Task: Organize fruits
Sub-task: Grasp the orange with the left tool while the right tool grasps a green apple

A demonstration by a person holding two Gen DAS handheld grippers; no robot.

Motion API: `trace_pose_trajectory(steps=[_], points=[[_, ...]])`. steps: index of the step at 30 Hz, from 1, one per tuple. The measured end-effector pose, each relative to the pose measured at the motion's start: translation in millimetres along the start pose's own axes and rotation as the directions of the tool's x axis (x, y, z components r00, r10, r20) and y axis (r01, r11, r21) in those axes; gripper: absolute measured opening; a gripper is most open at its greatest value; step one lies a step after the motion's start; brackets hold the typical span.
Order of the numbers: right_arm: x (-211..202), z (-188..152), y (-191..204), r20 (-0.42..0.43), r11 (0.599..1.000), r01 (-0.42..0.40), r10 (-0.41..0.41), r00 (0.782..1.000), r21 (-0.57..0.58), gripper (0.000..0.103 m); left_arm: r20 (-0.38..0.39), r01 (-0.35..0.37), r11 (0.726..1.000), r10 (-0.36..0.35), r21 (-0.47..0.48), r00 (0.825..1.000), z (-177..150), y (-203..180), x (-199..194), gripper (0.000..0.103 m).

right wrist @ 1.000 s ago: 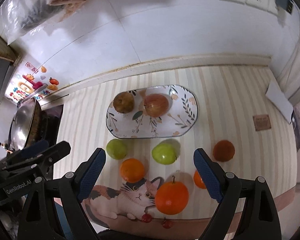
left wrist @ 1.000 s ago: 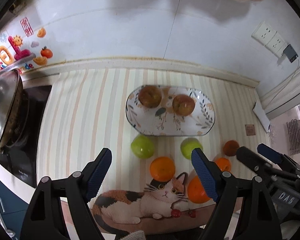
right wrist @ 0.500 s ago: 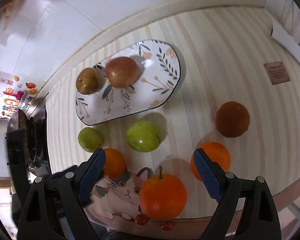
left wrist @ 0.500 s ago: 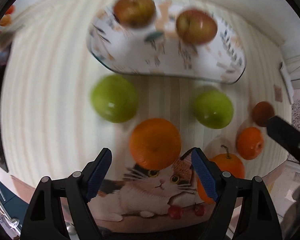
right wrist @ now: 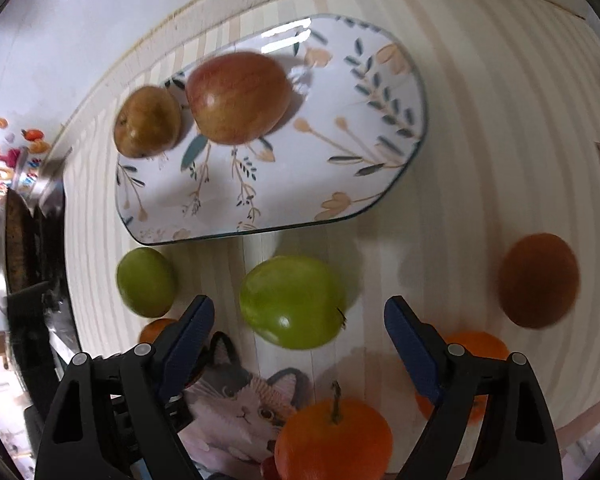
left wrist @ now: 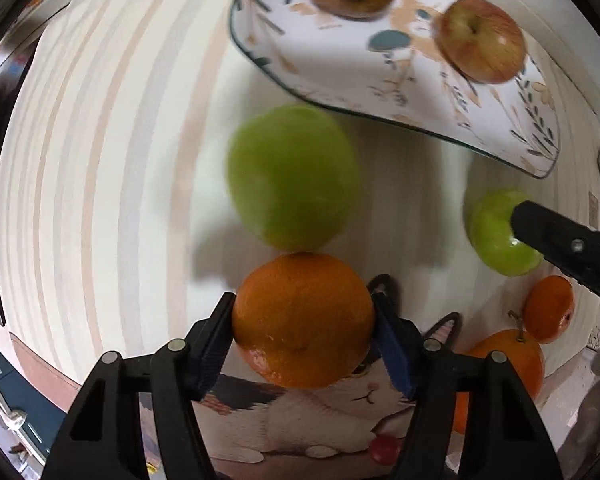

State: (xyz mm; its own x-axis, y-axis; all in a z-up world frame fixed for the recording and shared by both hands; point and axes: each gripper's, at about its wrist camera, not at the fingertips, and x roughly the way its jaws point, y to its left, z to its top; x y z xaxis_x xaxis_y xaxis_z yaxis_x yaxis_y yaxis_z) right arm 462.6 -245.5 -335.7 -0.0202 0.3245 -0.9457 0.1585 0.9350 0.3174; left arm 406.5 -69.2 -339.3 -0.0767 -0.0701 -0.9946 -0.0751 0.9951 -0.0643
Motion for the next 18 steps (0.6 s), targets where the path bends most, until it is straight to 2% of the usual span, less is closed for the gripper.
trace_pose_trajectory(steps=[6, 8, 13, 18], points=[[28, 6, 6, -0.044, 0.999, 0.030, -0.031, 0.999, -0.012, 0.077, -0.004, -0.014, 1.000, 0.014, -0.010, 1.000, 2, -1, 5, 0.064], [27, 8, 10, -0.019, 0.999, 0.028, -0.028, 0.999, -0.027, 0.066, 0.002, -0.015, 1.000, 0.015, -0.013, 1.000, 0, -1, 5, 0.063], [27, 8, 20, -0.003, 0.998, 0.046, -0.047, 0.999, -0.053, 0.065, 0.017, -0.036, 0.999, 0.036, 0.003, 0.999, -8, -10, 8, 0.063], [21, 0, 24, -0.002, 0.999, 0.005, -0.005, 1.000, -0.046, 0.065, 0.034, -0.031, 0.999, 0.031, 0.019, 0.999, -8, -16, -10, 0.063]])
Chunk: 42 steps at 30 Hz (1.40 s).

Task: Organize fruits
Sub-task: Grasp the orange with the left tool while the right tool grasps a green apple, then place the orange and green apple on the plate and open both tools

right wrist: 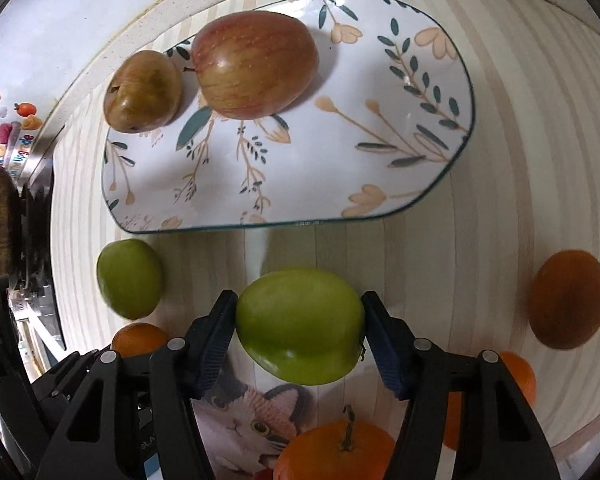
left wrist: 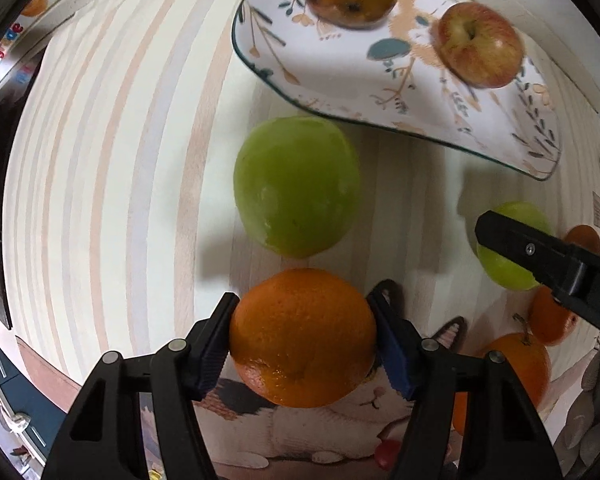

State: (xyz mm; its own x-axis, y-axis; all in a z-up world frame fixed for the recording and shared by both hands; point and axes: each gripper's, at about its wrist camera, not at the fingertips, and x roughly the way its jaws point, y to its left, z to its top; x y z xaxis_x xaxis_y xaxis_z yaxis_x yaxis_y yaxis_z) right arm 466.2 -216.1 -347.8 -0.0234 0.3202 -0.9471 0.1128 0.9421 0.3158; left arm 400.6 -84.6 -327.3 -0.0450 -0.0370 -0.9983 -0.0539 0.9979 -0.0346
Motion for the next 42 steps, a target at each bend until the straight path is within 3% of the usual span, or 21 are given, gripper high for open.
trace_pose_trajectory(steps=[7, 11, 14, 19, 25, 30, 37, 42], points=[[-50, -2, -8, 0.070, 0.995, -0.100, 0.098, 0.993, 0.030, 0.065, 0.069, 0.071, 0.997, -0.073, 0.031, 0.995, 3, -11, -56, 0.063], [-78, 20, -13, 0.120, 0.989, -0.138, 0.131, 0.984, 0.056, 0.065, 0.131, 0.098, 0.993, -0.106, 0.066, 0.986, 22, -22, -92, 0.063], [-91, 53, -23, 0.154, 0.990, -0.122, 0.109, 0.982, 0.073, 0.065, 0.168, 0.062, 0.993, -0.078, 0.100, 0.983, 45, -28, -101, 0.063], [-78, 107, -35, 0.142, 0.991, -0.082, 0.066, 0.988, 0.110, 0.065, 0.151, -0.006, 0.993, -0.011, 0.115, 0.988, 91, -18, -82, 0.063], [-50, 150, -42, 0.098, 0.992, -0.023, 0.011, 0.995, 0.123, 0.065, 0.092, -0.036, 0.994, 0.027, 0.103, 0.995, 119, -11, -49, 0.063], [-31, 158, -43, 0.059, 0.992, 0.001, -0.009, 0.998, 0.126, 0.066, 0.044, -0.033, 0.997, 0.029, 0.076, 0.999, 131, -6, -30, 0.063], [-25, 160, -43, 0.070, 0.991, -0.010, 0.000, 0.998, 0.136, 0.066, 0.007, -0.064, 0.994, 0.064, 0.086, 0.998, 138, -3, -9, 0.064], [-37, 161, -42, 0.075, 0.993, -0.017, 0.008, 0.997, 0.119, 0.080, -0.002, -0.043, 0.997, 0.043, 0.068, 0.999, 139, -2, -5, 0.064]])
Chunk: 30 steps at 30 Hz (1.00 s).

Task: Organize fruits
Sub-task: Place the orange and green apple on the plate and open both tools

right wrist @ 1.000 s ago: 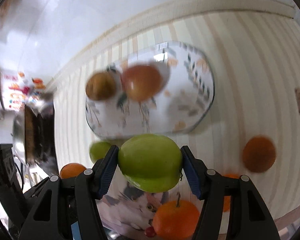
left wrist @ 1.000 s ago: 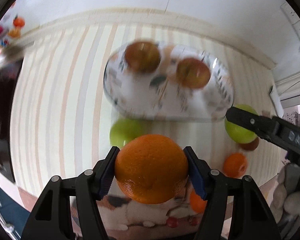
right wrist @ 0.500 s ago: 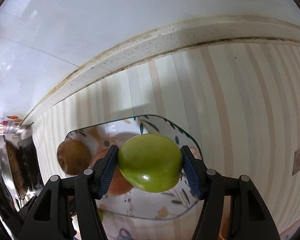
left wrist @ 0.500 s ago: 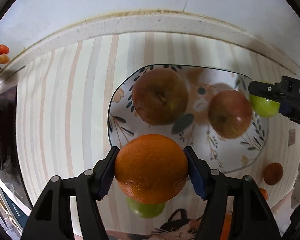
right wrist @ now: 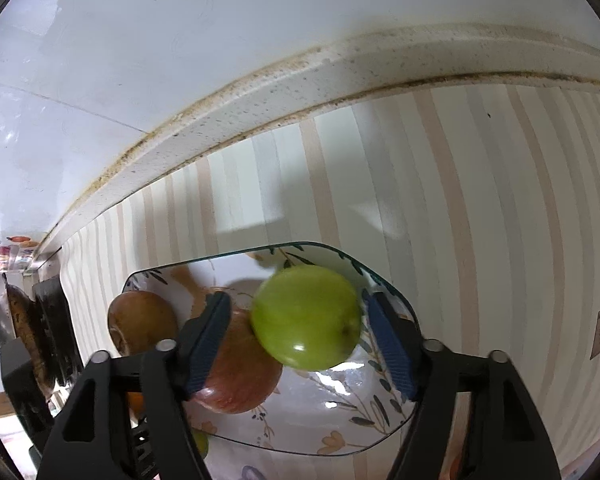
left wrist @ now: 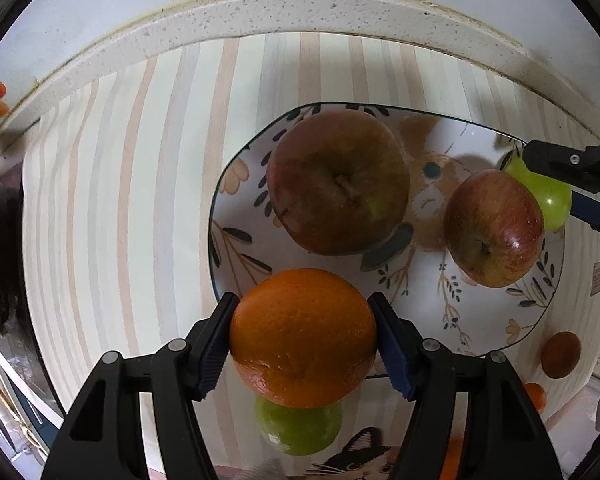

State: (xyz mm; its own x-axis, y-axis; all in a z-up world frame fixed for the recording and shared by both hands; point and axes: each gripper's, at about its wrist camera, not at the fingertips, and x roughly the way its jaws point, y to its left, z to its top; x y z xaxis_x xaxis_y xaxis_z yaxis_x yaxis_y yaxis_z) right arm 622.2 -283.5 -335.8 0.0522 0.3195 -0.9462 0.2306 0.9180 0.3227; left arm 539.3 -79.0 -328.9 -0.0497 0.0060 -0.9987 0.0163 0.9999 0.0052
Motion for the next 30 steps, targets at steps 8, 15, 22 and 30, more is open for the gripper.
trace_pose_trajectory(steps=[8, 15, 22, 30], points=[[-27, -16, 9, 0.036, 0.998, 0.042, -0.040, 0.999, -0.044, 0.093, 0.031, 0.058, 0.998, -0.057, -0.029, 0.998, 2, 9, -19, 0.073], [-58, -55, 15, 0.087, 0.987, 0.090, -0.079, 0.993, -0.132, 0.093, 0.093, 0.042, 0.998, -0.037, -0.052, 0.995, -10, 21, -48, 0.079], [-86, -111, 26, 0.144, 0.970, 0.133, -0.104, 0.984, -0.206, 0.093, 0.170, 0.026, 0.998, -0.016, -0.055, 0.985, -46, 22, -80, 0.079], [-121, -153, 35, 0.200, 0.965, 0.131, -0.085, 0.976, -0.227, 0.093, 0.269, 0.040, 0.999, -0.030, -0.034, 0.963, -83, 13, -122, 0.079]])
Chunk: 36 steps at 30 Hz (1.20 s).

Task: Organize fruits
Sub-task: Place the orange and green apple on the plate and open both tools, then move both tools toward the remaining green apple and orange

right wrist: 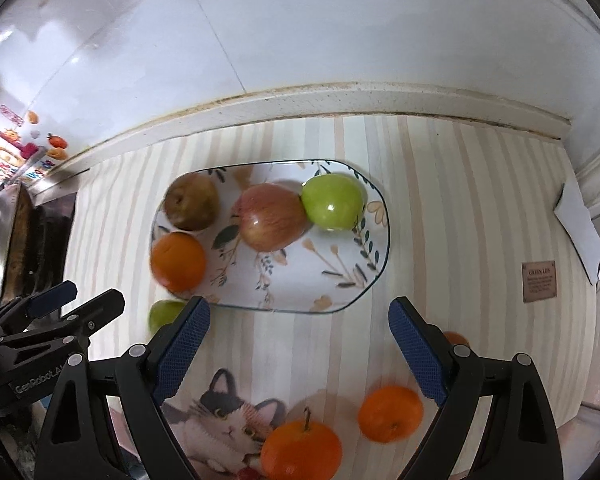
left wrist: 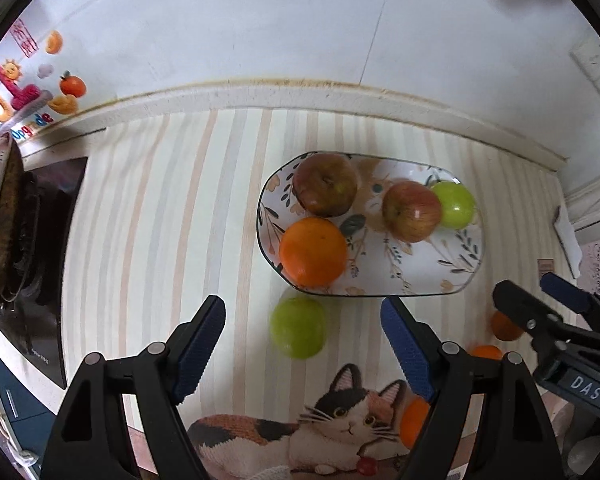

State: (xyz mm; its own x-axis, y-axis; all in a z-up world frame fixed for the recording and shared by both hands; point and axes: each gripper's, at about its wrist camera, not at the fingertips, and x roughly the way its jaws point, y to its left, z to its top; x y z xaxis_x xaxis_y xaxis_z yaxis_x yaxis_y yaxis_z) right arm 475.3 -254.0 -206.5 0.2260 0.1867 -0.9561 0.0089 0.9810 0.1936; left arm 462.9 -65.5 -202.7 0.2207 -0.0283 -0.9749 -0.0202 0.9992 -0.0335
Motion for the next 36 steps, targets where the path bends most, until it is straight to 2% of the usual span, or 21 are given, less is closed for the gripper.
trace_pose_trajectory(steps=[4, 9, 19, 29, 36], points=[[-22, -12, 2, 0.026, 1.000, -0.021, 0.021, 0.999, 0.010, 0.093, 0.051, 0.013, 1.000, -0.014, 0.009, 0.999, -12, 0, -29, 0.079], [-57, -30, 10, 0.095, 1.000, -0.006, 0.007, 0.995, -0.003, 0.093, 0.109, 0.013, 1.000, -0.015, 0.023, 0.994, -27, 1, -58, 0.079], [-114, -61, 24, 0.196, 1.000, -0.018, 0.022, 0.980, -0.018, 0.093, 0.180, 0.025, 0.999, -0.031, 0.034, 0.983, -52, -1, -103, 0.079], [-137, -79, 23, 0.230, 0.999, -0.047, 0.048, 0.972, -0.013, 0.093, 0.215, 0.026, 0.999, -0.033, 0.032, 0.976, -63, -6, -116, 0.079], [-114, -76, -18, 0.190, 0.988, -0.098, 0.075, 0.979, 0.117, 0.093, 0.188, -0.012, 1.000, 0.014, -0.012, 0.982, -58, 1, -95, 0.079]])
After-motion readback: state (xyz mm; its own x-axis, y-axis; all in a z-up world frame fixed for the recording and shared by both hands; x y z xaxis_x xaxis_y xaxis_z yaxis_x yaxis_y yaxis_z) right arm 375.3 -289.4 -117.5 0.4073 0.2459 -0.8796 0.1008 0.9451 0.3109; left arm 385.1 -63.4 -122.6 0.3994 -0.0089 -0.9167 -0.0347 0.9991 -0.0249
